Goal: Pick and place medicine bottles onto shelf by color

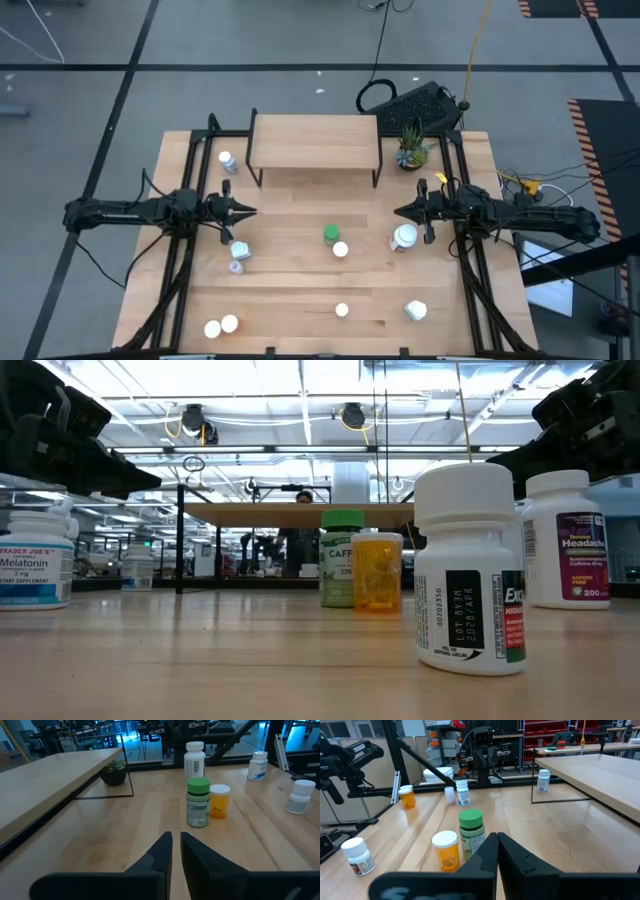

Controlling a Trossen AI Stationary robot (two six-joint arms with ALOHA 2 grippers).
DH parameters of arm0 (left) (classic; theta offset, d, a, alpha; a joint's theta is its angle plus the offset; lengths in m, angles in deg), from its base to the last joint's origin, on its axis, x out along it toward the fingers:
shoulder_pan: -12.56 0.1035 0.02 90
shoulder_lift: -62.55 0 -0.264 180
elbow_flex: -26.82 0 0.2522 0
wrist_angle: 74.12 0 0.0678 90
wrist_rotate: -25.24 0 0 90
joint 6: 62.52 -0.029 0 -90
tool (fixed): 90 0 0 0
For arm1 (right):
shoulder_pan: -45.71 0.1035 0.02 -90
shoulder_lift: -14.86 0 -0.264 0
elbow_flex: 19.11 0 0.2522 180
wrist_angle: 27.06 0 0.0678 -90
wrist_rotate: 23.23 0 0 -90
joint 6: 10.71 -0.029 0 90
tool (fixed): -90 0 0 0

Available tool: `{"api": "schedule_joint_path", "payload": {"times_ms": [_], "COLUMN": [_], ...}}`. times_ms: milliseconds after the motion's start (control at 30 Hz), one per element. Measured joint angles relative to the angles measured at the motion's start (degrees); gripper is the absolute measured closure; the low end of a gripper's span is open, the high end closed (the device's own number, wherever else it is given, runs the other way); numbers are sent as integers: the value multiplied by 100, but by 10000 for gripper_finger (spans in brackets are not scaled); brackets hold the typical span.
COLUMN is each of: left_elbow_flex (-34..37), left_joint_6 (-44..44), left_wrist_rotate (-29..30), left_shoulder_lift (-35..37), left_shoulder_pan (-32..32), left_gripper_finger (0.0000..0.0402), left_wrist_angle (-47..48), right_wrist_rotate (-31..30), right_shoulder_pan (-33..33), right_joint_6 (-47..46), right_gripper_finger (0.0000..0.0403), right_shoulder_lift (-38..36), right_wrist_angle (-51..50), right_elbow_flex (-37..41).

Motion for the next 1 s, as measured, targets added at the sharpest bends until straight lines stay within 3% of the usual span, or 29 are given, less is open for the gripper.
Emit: {"api": "schedule_joint_path", "payload": {"times_ms": [300, 567, 733, 867, 1000], "left_elbow_flex": [-1, 0, -2, 2, 3], "left_joint_6": [0, 0, -181, -1689, -2343], "left_wrist_rotate": [1, 0, 24, 938, 1171], "left_shoulder_lift": [0, 0, 0, -48, -46], "left_shoulder_pan": [2, 0, 1, 110, 156], "left_gripper_finger": [360, 360, 360, 360, 360], "left_wrist_angle": [0, 0, 28, -284, -668], "right_wrist_rotate": [5, -43, -1020, -1912, -3211], "right_shoulder_pan": [2, 9, 9, 11, 9], "right_joint_6": [-132, -2118, -3131, -4184, -5908], "right_gripper_finger": [403, 403, 403, 403, 403], "right_shoulder_lift": [-6, -1, -3, 22, 75], "right_wrist_angle": [180, 699, 1111, 1302, 1304], "right_elbow_flex": [1, 1, 2, 2, 2]}}
